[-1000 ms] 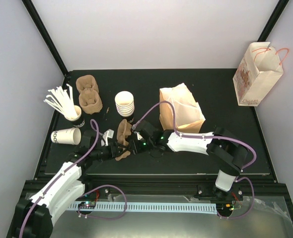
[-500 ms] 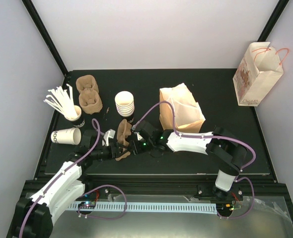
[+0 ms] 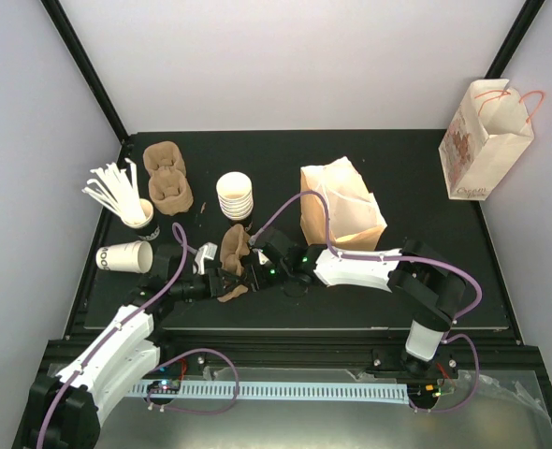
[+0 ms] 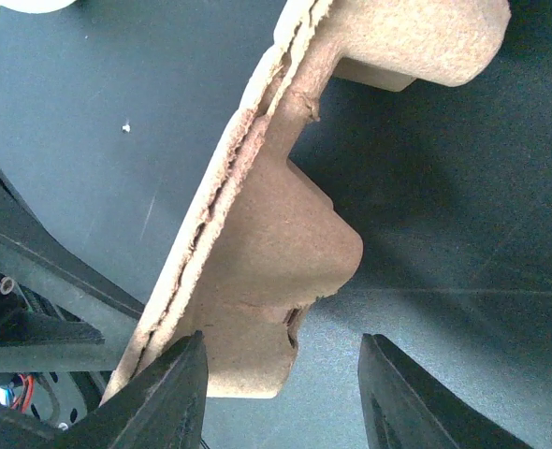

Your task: Pack the takeout coffee

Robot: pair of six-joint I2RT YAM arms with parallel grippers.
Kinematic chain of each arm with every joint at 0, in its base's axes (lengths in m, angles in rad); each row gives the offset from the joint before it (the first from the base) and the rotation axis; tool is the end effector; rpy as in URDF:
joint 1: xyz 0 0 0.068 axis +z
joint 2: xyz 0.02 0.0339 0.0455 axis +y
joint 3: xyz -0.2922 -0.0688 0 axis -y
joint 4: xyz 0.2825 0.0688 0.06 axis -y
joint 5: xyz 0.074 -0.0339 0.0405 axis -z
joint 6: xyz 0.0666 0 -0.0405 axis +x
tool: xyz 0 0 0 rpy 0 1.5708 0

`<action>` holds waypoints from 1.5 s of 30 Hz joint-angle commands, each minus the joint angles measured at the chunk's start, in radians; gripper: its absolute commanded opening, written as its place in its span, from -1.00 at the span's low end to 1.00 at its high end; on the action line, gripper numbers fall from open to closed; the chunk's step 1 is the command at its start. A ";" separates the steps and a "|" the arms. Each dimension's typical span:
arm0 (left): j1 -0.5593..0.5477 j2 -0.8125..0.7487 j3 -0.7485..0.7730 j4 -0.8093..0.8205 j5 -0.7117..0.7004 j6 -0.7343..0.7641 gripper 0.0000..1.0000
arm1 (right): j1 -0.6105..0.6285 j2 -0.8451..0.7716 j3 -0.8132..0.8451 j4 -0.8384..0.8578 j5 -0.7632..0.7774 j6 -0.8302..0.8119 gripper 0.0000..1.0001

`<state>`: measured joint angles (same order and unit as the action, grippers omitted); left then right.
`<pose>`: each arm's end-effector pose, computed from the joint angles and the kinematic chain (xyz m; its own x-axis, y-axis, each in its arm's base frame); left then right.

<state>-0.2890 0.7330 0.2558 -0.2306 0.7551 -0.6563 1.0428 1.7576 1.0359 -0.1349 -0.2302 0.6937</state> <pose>0.1542 -0.0935 0.1529 -0.9249 -0.1886 -0.3301 0.1796 0.5485 -0.8166 0.1969 0.3678 0.1541 -0.8786 -0.2708 -0.3934 -0.4611 0.6952 0.5514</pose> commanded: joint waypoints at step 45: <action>0.004 -0.029 0.019 0.033 0.047 -0.065 -0.78 | -0.001 -0.157 -0.070 -0.032 0.109 -0.004 -0.07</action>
<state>-0.2882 0.7193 0.2562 -0.2333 0.7708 -0.6918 1.0428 1.6218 0.9855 -0.1650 -0.1474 0.6930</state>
